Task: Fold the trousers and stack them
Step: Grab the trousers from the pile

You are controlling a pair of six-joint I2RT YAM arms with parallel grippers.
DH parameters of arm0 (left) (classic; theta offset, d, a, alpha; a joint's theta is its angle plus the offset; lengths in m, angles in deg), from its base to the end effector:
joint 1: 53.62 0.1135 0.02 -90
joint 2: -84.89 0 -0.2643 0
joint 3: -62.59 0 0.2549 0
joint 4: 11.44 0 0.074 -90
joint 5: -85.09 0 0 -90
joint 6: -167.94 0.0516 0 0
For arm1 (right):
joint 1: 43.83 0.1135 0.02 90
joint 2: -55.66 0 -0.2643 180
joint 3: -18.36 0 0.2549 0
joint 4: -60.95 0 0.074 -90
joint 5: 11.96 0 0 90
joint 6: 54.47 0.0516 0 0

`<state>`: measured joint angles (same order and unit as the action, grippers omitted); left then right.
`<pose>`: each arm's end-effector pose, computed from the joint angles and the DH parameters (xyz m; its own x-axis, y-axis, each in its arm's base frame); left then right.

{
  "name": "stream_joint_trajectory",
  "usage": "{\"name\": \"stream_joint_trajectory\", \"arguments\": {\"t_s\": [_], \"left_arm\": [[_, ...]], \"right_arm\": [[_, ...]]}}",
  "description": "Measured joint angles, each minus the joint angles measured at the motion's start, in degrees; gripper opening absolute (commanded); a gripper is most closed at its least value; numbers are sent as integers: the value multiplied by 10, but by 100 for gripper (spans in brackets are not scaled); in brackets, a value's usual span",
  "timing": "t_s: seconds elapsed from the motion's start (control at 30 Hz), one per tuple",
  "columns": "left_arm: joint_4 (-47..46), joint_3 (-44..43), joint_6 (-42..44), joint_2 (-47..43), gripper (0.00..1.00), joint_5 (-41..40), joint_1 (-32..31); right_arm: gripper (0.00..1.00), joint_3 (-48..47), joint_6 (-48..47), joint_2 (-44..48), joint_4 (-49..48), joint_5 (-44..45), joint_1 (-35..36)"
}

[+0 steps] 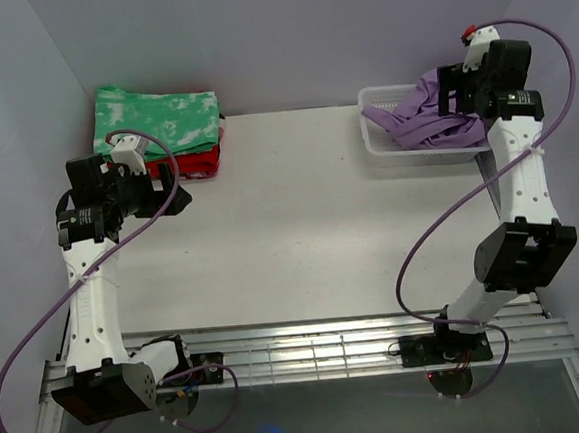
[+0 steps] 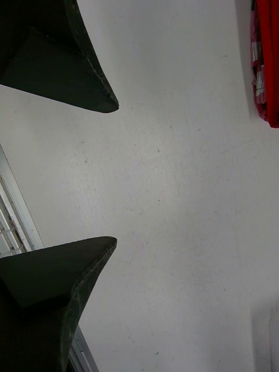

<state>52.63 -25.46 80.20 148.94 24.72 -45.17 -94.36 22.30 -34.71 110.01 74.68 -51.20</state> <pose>0.2294 0.0083 0.3783 -0.6265 -0.0584 -0.7772 0.2714 0.9184 -0.2878 0.3669 -0.0444 0.4183 -0.4514 -0.1720 -0.8756 -0.0279 0.9835 -0.1788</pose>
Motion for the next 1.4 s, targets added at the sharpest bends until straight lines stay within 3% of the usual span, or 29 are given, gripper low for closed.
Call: {"name": "stream_joint_trajectory", "arguments": {"t_s": [0.13, 0.37, 0.97, 1.07, 1.1, 1.17, 1.2, 1.27, 1.3, 1.4], "left_arm": [[0, 0, -1, -3, 98, 0, 0], [1, 1, -2, -6, 98, -1, 0], [10, 27, -7, -14, 98, -10, 0], [11, 27, -7, -12, 98, -12, 0], [12, 27, -7, -11, 98, -13, 0], [15, 27, -7, -7, 98, -14, 0], [16, 27, -8, -4, 98, -14, 0], [18, 27, -8, 2, 98, -14, 0], [19, 27, -8, 4, 98, -14, 0], [21, 25, -8, 11, 98, -14, 0]], "right_arm": [[90, -100, 10, -113, -39, 32, 0], [90, -153, 8, -253, -52, 50, -1], [90, -225, -27, -470, -108, 39, -12], [99, -235, -40, -491, -110, 21, -13], [84, -238, -45, -495, -110, 16, -14], [66, -244, -55, -497, -105, 1, -15], [42, -246, -59, -497, -101, -9, -16], [12, -249, -68, -497, -94, -24, -18], [8, -249, -70, -497, -92, -31, -18], [8, -253, -70, -495, -85, -40, -19]]}}
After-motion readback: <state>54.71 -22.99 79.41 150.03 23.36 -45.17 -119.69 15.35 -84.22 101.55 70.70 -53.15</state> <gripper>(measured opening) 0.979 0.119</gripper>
